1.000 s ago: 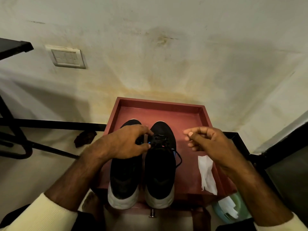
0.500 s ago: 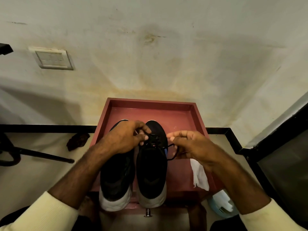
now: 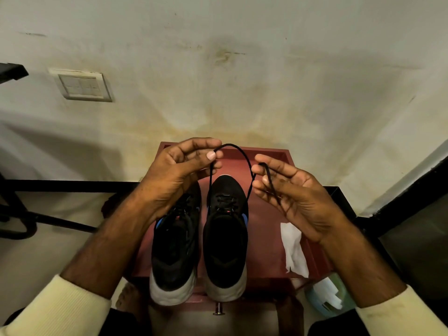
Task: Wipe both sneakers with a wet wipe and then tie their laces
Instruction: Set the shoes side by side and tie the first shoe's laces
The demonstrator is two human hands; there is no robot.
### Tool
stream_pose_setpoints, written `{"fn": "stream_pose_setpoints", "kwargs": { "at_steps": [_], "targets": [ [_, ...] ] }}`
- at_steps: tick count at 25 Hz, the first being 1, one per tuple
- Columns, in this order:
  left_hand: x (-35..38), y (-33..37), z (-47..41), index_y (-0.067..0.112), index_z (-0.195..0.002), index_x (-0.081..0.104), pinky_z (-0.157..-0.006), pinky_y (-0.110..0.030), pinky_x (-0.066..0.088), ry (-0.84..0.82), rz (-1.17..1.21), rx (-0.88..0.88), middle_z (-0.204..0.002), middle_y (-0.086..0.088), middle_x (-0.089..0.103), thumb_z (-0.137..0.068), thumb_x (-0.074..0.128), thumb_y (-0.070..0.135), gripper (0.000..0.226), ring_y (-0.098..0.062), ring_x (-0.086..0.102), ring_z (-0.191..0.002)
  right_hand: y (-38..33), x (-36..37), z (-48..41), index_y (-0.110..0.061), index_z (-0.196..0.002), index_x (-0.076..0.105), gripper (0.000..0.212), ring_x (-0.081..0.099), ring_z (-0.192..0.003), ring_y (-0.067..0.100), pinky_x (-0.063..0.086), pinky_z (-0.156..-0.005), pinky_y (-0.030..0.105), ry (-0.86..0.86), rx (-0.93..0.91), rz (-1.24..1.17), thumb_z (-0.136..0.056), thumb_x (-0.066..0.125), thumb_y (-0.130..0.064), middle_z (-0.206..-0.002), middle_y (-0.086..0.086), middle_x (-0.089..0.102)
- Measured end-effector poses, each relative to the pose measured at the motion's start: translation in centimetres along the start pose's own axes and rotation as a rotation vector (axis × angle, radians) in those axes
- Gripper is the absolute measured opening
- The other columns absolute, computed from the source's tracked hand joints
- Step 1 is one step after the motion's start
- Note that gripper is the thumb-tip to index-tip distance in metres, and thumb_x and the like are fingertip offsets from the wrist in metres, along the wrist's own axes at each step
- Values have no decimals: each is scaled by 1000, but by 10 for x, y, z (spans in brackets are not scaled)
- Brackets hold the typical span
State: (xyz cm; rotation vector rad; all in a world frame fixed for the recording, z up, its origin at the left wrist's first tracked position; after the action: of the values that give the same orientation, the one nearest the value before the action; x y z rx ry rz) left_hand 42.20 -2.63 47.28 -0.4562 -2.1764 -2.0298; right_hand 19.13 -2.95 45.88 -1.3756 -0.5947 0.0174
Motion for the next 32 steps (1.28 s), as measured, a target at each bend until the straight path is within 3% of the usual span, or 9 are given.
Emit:
{"fn": "stream_pose_setpoints", "kwargs": {
  "at_steps": [4,6,9,12,14,18,23,28,32],
  "targets": [
    [10,2,0,18,-112,75,-100,-36,54,-32,6,52,-105,-7,79,-83,71,9,30,-19,73,-96,7,0,-7,-19,-103,84,23,76,-85,12,61,-85,27,185,-128,150,-81,76,-17,-99,4,82],
    [19,-1,-1,21,-110,76,-102,-37,53,-52,-34,65,-105,-6,79,-81,74,13,31,-18,73,-100,9,2,-11,-25,-98,84,21,75,-94,7,57,-87,26,264,-182,195,-78,77,-26,-102,-2,82],
    [28,-2,-5,21,-110,77,-96,-32,56,-77,-2,92,-105,-6,79,-79,75,11,32,-18,74,-99,5,-1,-19,-20,-103,81,21,75,-99,9,57,-88,26,366,-237,66,-84,76,-27,-103,-3,81],
    [24,2,-11,18,-112,75,-87,-28,59,-11,110,115,-103,-5,79,-80,72,6,34,-16,73,-88,10,-12,-25,-11,-110,78,18,75,-86,11,61,-81,24,459,-204,-133,-94,74,-17,-96,1,80],
    [21,2,-16,17,-114,73,-84,-26,60,49,167,121,-104,-4,79,-81,71,5,35,-14,73,-84,21,-18,-29,-6,-119,73,27,74,-78,12,61,-72,22,499,-144,-223,-94,76,-13,-90,4,80],
    [26,-5,-18,18,-113,74,-84,-26,58,45,119,110,-108,-6,79,-80,74,9,34,-14,73,-86,36,-12,-33,-1,-123,67,32,72,-69,11,59,-62,21,485,-48,-182,-94,75,-11,-84,8,78],
    [42,-17,-18,12,-113,74,-95,-33,54,-8,-86,109,-110,-12,79,-84,75,7,30,-20,74,-101,32,-4,-30,5,-117,72,26,67,-67,11,56,-64,21,412,-64,-42,-98,70,-13,-82,9,75],
    [45,-26,-19,7,-115,72,-104,-47,55,-69,-314,81,-105,-10,80,-88,74,4,27,-26,75,-105,27,-2,-27,-8,-94,79,10,67,-64,12,56,-64,22,401,-86,19,-97,69,-7,-78,9,76],
    [46,-28,-20,8,-113,73,-104,-50,55,-48,-330,70,-103,-8,80,-88,74,4,25,-24,76,-103,26,-6,-26,-11,-94,80,11,64,-65,11,55,-65,22,407,-95,55,-97,70,-7,-77,5,75]
  ]
}}
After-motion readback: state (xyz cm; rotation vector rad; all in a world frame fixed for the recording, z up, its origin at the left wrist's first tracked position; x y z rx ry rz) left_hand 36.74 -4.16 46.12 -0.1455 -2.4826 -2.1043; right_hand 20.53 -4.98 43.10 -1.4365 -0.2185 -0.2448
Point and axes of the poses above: each hand's wrist, its own z-axis away from the middle knuckle, its own x-axis out of the palm, y = z × x, the point moved 5 cm from there along -z, towards the middle knuckle
